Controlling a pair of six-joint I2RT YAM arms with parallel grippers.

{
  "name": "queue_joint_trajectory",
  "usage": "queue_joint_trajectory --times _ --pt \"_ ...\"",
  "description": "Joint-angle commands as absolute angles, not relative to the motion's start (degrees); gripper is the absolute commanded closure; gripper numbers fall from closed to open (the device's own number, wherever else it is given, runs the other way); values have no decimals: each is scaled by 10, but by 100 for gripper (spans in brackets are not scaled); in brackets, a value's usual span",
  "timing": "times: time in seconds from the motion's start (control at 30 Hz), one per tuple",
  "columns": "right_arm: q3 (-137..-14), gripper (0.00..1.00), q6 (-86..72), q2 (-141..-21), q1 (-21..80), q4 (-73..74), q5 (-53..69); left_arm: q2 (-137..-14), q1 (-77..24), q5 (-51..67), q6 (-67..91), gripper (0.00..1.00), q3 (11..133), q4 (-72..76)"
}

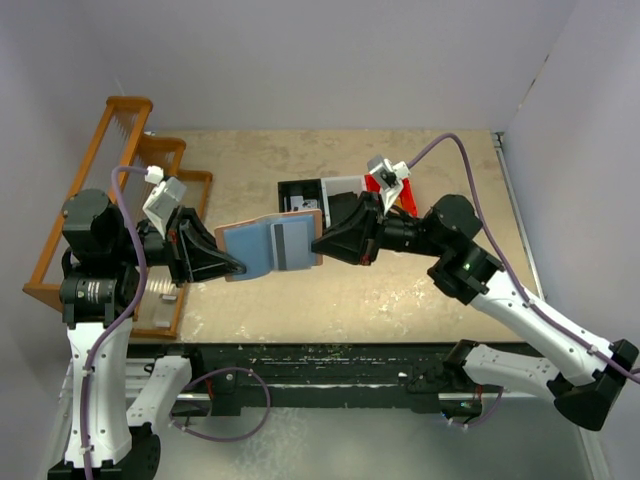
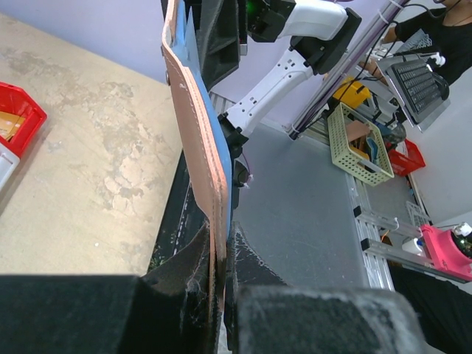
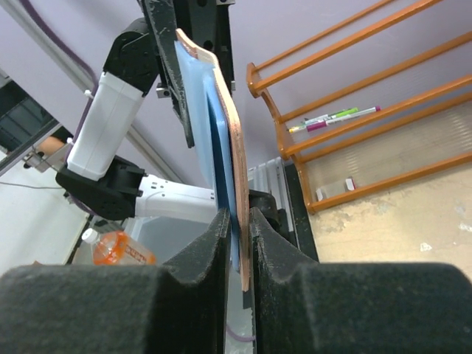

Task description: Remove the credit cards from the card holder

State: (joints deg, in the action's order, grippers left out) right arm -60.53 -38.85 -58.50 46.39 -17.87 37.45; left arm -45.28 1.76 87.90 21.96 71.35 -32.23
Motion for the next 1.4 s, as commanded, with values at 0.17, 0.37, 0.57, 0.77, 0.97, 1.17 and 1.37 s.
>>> queue_joint_trajectory --times 0.17,0.37,0.57,0.77,0.97,1.17,1.37 --pt "-631 70 -383 -593 469 -199 352 -447 19 892 228 100 733 -295" --pt "-604 58 -428 -595 484 -290 402 -448 19 885 225 100 727 -295" --pt "-624 74 -401 -615 537 -252 346 -452 19 870 222 100 721 -295" --pt "-710 100 -327 -637 580 -59 155 -453 19 849 202 98 717 -308" --pt "-817 100 -279 -676 695 83 -87 -451 19 825 157 66 703 -330" --pt "-931 100 -245 -753 777 199 -231 -459 19 813 94 47 697 -379" --pt "-953 100 -231 -752 782 222 -277 -449 19 831 34 36 702 -429"
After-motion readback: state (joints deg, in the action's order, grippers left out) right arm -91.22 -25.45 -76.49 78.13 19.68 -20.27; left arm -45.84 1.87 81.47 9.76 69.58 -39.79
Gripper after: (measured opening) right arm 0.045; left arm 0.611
